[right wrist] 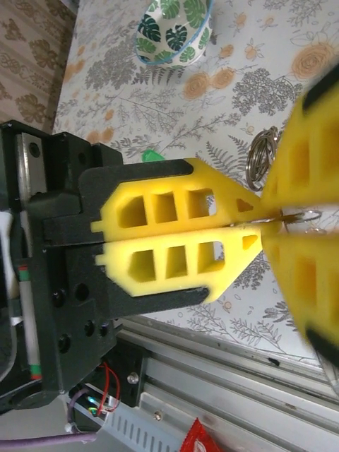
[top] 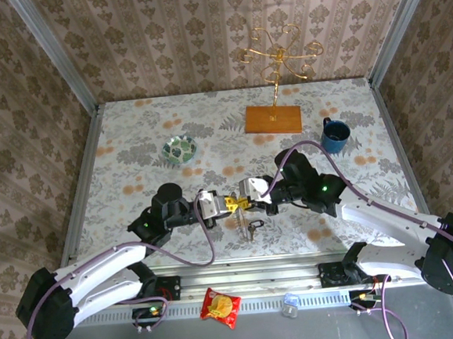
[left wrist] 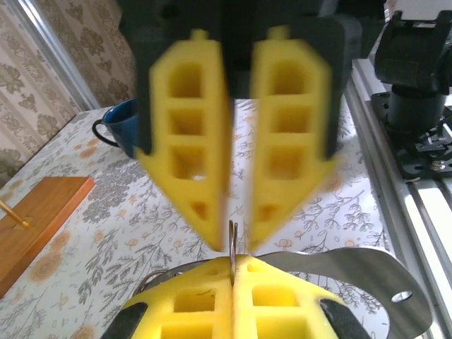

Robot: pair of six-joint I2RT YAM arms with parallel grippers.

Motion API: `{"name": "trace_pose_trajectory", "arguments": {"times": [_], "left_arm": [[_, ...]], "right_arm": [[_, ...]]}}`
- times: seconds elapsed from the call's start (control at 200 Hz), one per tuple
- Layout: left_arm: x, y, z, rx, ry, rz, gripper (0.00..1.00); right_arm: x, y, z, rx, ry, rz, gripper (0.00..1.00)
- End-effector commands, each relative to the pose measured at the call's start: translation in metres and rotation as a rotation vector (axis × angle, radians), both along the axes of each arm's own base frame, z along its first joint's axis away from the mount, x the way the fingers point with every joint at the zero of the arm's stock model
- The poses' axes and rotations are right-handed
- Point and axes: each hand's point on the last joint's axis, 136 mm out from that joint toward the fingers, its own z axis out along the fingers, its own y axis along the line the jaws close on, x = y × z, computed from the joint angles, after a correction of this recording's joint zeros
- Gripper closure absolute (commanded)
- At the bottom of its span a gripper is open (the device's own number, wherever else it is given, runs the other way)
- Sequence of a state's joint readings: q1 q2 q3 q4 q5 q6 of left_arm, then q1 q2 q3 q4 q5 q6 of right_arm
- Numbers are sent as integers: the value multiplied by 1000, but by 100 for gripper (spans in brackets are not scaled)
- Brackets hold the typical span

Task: Put the keys on the keyring

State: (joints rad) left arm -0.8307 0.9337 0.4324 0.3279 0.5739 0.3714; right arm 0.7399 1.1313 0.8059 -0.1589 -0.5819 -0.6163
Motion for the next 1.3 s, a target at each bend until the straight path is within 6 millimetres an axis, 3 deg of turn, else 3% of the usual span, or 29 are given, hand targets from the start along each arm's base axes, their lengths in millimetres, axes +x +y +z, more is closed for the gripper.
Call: {"name": "trace_pose_trajectory", "arguments": {"times": [0.0, 0.11, 0.2, 0.315, 0.58, 0.75, 0.875, 1.075, 1.295], "left_arm": [[6, 0, 28, -53, -78, 28, 100], [10, 4, 31, -53, -77, 65, 100], [12, 8, 30, -45, -68, 98, 100], [16, 13, 23, -9, -43, 147, 100], [32, 35, 6, 68, 6, 332, 100], [46, 62, 6, 62, 19, 506, 100], [51, 80, 10, 34, 22, 596, 100], [47, 90, 16, 5, 10, 616, 100], [44, 89, 18, 12, 4, 596, 100]], "right_arm": [[10, -7, 23, 106, -45, -83, 62], [35, -31, 30, 181, -26, -306, 54], [56, -53, 20, 196, 122, -562, 58], [46, -63, -5, 136, 360, -716, 64], [27, -88, -69, -34, 677, -1133, 71], [3, -73, -112, -254, 931, -1183, 64], [-5, -52, -134, -364, 1000, -1147, 60], [1, -27, -159, -458, 1038, -1112, 60], [8, -22, -176, -501, 1039, -1148, 61]]}}
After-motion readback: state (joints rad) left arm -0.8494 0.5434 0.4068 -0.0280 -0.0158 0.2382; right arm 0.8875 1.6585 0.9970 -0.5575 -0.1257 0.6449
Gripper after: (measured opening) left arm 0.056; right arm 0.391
